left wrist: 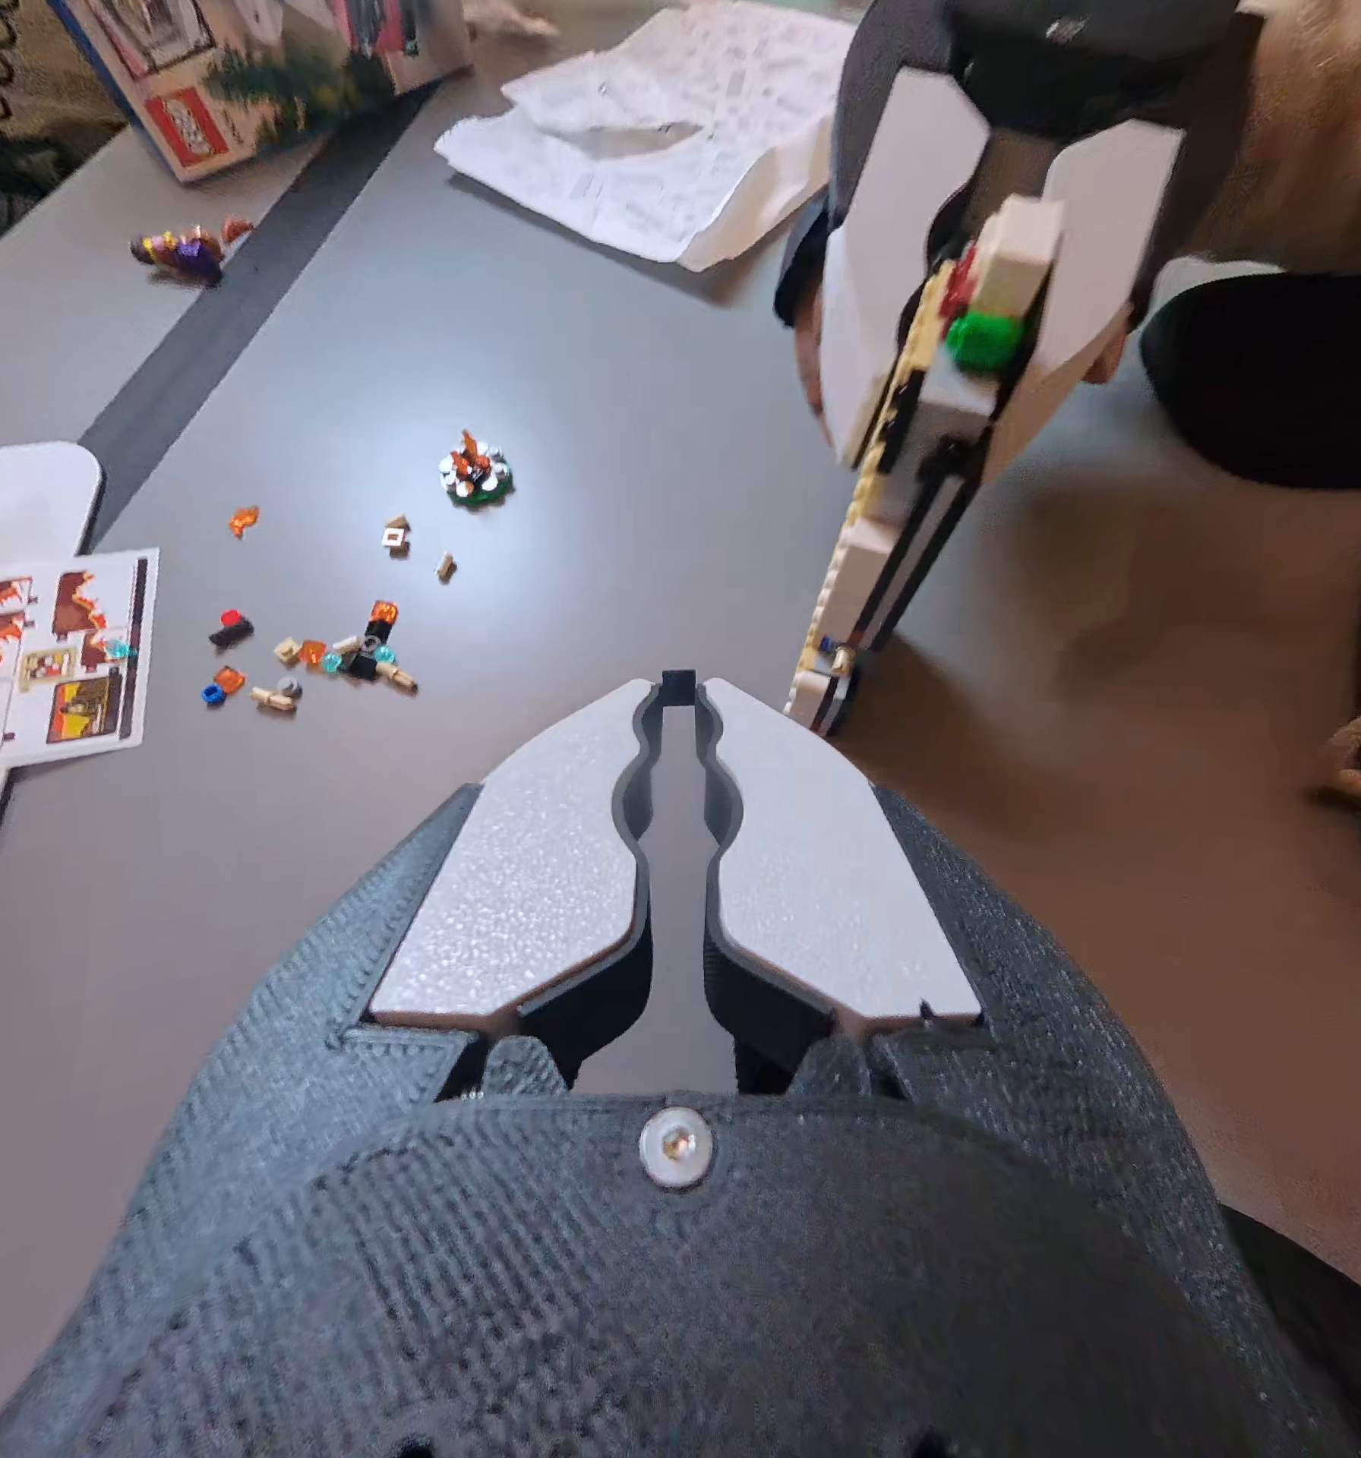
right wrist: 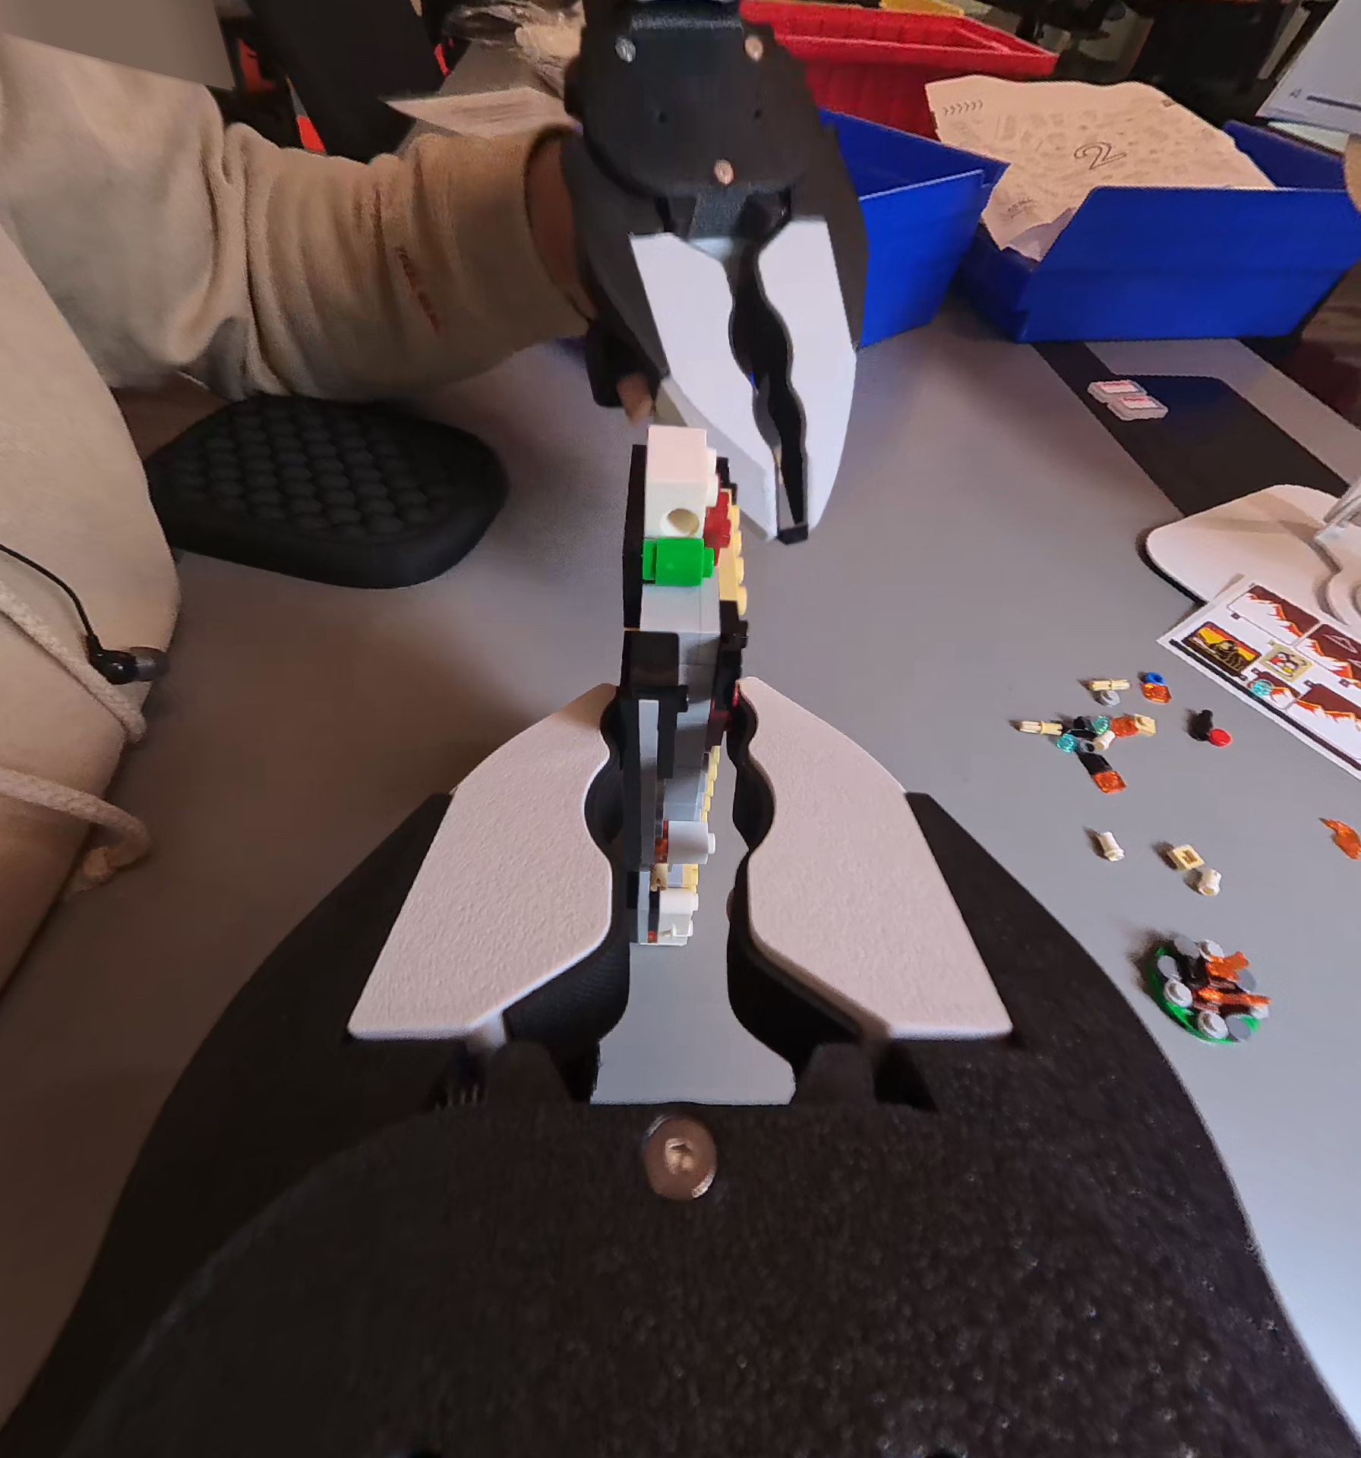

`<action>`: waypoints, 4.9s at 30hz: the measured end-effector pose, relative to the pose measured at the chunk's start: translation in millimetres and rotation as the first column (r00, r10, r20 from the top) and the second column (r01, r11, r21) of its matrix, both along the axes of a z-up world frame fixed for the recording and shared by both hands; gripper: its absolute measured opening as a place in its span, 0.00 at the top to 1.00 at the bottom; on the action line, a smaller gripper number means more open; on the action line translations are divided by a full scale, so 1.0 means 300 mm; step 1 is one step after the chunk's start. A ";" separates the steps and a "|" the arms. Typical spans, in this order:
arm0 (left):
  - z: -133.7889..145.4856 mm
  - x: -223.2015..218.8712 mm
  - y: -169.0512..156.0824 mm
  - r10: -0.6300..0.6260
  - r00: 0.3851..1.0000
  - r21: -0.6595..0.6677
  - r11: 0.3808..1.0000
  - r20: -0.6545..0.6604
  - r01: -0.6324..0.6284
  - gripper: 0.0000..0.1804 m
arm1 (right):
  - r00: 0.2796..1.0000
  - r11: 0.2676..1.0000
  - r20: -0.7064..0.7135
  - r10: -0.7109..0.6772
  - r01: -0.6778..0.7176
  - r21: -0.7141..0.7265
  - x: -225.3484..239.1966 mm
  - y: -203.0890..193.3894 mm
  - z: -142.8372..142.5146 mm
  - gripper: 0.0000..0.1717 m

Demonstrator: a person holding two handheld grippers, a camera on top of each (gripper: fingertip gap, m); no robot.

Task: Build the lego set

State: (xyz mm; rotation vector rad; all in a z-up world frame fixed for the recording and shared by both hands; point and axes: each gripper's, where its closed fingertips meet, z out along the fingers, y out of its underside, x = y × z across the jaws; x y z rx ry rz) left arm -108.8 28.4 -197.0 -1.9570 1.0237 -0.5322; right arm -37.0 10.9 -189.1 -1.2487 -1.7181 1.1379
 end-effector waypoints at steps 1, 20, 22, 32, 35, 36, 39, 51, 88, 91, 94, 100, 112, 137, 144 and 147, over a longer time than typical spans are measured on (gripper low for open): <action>0.028 0.008 -0.011 -0.010 1.000 0.019 1.000 0.007 0.010 0.96 | 1.000 1.000 0.002 0.010 -0.010 -0.003 -0.001 -0.002 0.000 0.86; 0.157 0.161 -0.131 -0.223 0.975 0.078 0.972 0.010 0.222 0.96 | 0.995 0.995 0.010 0.097 -0.096 -0.035 -0.015 -0.033 0.000 0.86; 0.157 0.162 -0.130 -0.226 0.974 0.070 0.972 0.016 0.224 0.96 | 0.995 0.995 0.008 0.097 -0.096 -0.037 -0.014 -0.032 0.000 0.86; 0.153 0.163 -0.130 -0.239 0.971 0.045 0.970 -0.015 0.239 0.96 | 0.995 0.994 0.005 0.101 -0.101 -0.046 -0.015 -0.029 0.001 0.86; 0.152 0.162 -0.128 -0.235 0.972 0.040 0.971 -0.013 0.236 0.96 | 0.995 0.994 0.002 0.100 -0.099 -0.050 -0.016 -0.028 0.001 0.86; 0.149 0.162 -0.127 -0.234 0.972 0.038 0.971 -0.018 0.234 0.96 | 0.995 0.994 0.002 0.100 -0.100 -0.052 -0.017 -0.028 0.001 0.86; 0.147 0.164 -0.127 -0.232 0.973 0.035 0.972 -0.010 0.232 0.96 | 0.995 0.994 0.002 0.100 -0.100 -0.052 -0.018 -0.028 0.001 0.86; 0.148 0.159 -0.124 -0.221 0.975 0.047 0.974 -0.010 0.221 0.93 | 0.995 0.993 0.001 0.100 -0.099 -0.057 -0.020 -0.027 0.001 0.86; 0.154 0.157 -0.081 0.044 0.980 0.665 0.741 -0.193 0.098 0.94 | 0.991 0.976 0.012 0.130 -0.126 -0.175 -0.035 -0.002 0.000 0.86; 0.154 0.157 -0.081 0.047 0.984 0.671 0.737 -0.172 0.082 0.94 | 0.992 0.977 0.009 0.126 -0.123 -0.177 -0.034 -0.002 0.000 0.87; 0.154 0.158 -0.083 0.050 0.984 0.684 0.725 -0.169 0.080 0.94 | 0.992 0.978 0.012 0.127 -0.123 -0.171 -0.033 -0.003 0.000 0.86; 0.154 0.161 -0.090 0.038 0.989 0.687 0.724 -0.142 0.071 0.94 | 0.992 0.980 0.017 0.128 -0.124 -0.158 -0.032 -0.008 0.000 0.87; 0.155 0.164 -0.097 0.018 0.995 0.691 0.721 -0.101 0.057 0.95 | 0.991 0.983 0.037 0.130 -0.124 -0.135 -0.030 -0.009 -0.002 0.87; 0.108 0.130 -0.041 0.055 0.847 -0.032 0.998 0.529 -0.045 0.87 | 0.991 0.769 0.008 0.133 -0.098 -0.632 -0.072 0.016 0.057 0.87; 0.143 0.121 -0.054 0.100 0.752 -0.178 0.984 0.651 0.023 0.88 | 0.990 0.626 0.006 0.142 -0.085 -0.775 -0.078 -0.002 0.087 0.87; 0.148 0.122 -0.061 0.097 0.748 -0.182 0.983 0.657 0.032 0.88 | 0.990 0.620 0.006 0.139 -0.082 -0.780 -0.077 -0.009 0.091 0.86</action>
